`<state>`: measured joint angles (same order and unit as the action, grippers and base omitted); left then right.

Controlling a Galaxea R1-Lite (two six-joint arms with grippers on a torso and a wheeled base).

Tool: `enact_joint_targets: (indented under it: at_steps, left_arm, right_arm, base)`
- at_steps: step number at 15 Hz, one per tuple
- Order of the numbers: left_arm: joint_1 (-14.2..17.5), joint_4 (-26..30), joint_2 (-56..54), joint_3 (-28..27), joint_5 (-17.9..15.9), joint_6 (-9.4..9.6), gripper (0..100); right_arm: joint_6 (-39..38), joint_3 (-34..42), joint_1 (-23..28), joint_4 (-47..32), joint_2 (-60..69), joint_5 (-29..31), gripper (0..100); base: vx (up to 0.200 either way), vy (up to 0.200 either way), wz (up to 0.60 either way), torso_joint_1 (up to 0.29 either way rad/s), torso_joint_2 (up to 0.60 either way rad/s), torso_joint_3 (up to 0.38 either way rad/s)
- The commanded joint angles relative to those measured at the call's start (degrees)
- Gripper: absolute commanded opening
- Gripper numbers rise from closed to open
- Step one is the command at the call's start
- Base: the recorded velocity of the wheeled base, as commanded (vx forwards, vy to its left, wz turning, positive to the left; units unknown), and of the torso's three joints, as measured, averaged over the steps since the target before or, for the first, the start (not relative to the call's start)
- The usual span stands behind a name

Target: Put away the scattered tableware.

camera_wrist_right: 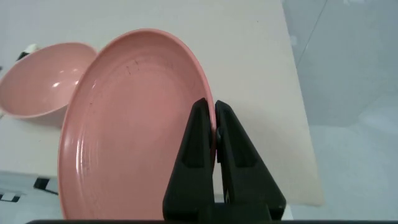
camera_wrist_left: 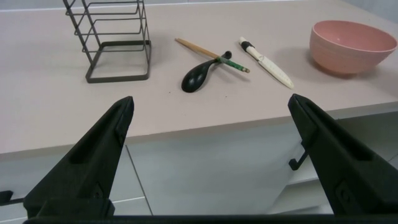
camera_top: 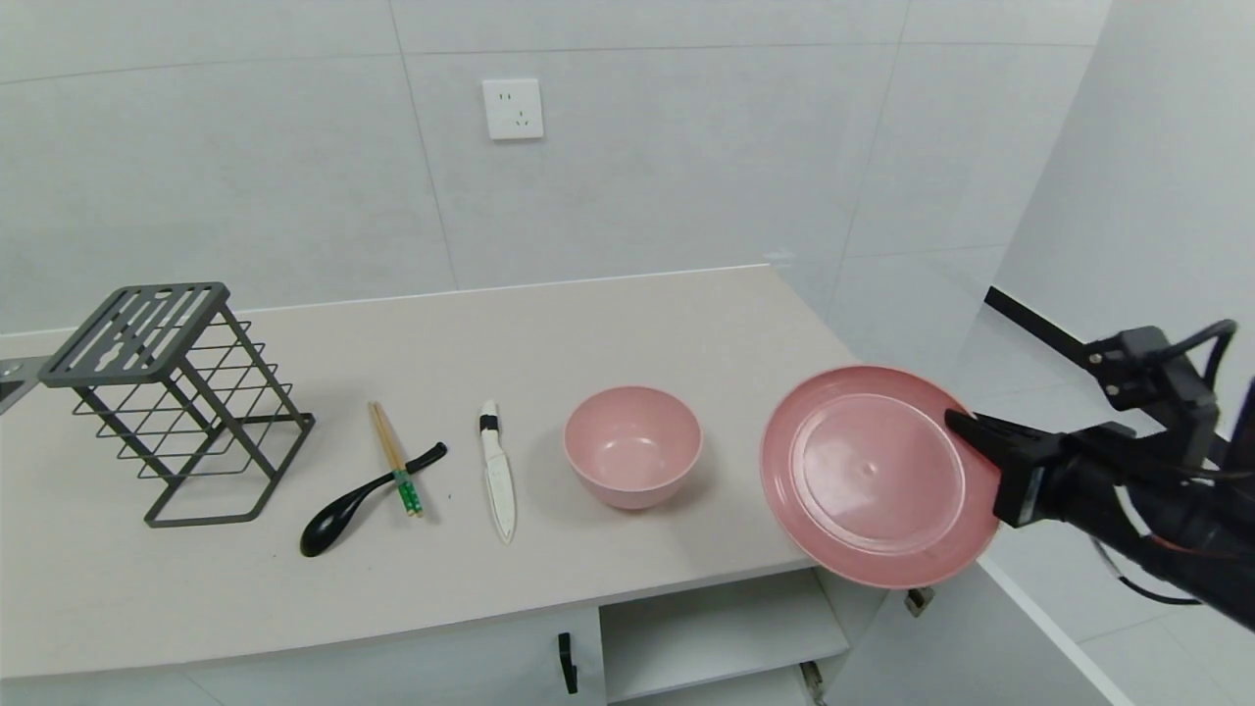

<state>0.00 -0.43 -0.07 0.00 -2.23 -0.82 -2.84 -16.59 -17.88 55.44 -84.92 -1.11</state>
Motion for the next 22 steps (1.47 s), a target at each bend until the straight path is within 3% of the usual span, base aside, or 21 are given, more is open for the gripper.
enact_joint_targets:
  at_steps: [1,3,5,6,8,9,11,12,13,14,17,20,22]
  left_arm:
    - [0.00,0.08,0.07,0.00,0.12,0.29,100]
    - [0.00,0.16,0.07,0.00,0.03,0.64,100]
    - [0.00,-0.45,0.07,0.00,-0.76,4.95,100]
    - [0.00,-2.12,0.07,0.00,-1.37,5.30,100]
    - [0.00,-13.02,0.07,0.00,-1.64,5.91,100]
    - [0.00,-13.90,0.07,0.00,-3.66,5.56,100]
    - [-0.26,-13.46,0.60,-0.18,-12.18,5.04,100]
    - [-0.35,-13.20,3.24,-2.81,-19.39,4.86,100]
    - [-0.26,-13.28,8.60,-6.94,-24.05,4.86,100]
    - [-0.26,-13.55,12.11,-9.40,-25.54,4.95,100]
    - [-1.67,-17.33,32.50,-18.63,-26.60,5.04,100]
    - [-4.66,-33.06,45.95,-18.63,-26.51,5.65,100]
    - [-6.33,-37.01,50.87,-18.63,-26.51,5.39,100]
  right_arm:
    - [0.47,5.61,0.39,0.10,11.36,-1.88,0]
    - [0.29,11.76,3.03,0.90,16.98,-4.69,0]
    - [0.38,16.59,3.82,3.80,19.70,-5.57,0]
    - [0.20,16.50,5.58,4.32,21.29,-5.66,0]
    - [0.99,16.50,6.99,4.06,22.52,-6.80,0]
    - [2.14,16.59,6.90,3.36,22.25,-7.24,0]
    - [2.84,16.59,6.63,1.69,22.43,-7.33,0]
    - [3.02,16.59,6.63,1.60,22.78,-7.42,0]
    - [3.54,16.59,6.63,1.95,23.48,-7.86,0]
    - [3.72,16.59,6.72,1.95,24.10,-8.29,0]
    - [3.54,14.83,7.34,3.97,27.00,-12.43,0]
    - [3.28,14.66,7.51,3.62,30.95,-13.04,0]
    - [3.72,14.39,9.01,3.88,31.48,-12.95,0]
  base:
    - [0.000,0.000,0.00,0.000,0.00,0.000]
    - [0.000,0.000,0.00,0.000,0.00,0.000]
    - [0.000,0.000,0.00,0.000,0.00,0.000]
    - [0.000,0.000,0.00,0.000,0.00,0.000]
    - [0.000,0.000,0.00,0.000,0.00,0.000]
    - [0.000,0.000,0.00,0.000,0.00,0.000]
    - [0.000,0.000,0.00,0.000,0.00,0.000]
    - [0.000,0.000,0.00,0.000,0.00,0.000]
    - [0.000,0.000,0.00,0.000,0.00,0.000]
    - [0.000,0.000,0.00,0.000,0.00,0.000]
    - [0.000,0.000,0.00,0.000,0.00,0.000]
    - [0.000,0.000,0.00,0.000,0.00,0.000]
    - [0.000,0.000,0.00,0.000,0.00,0.000]
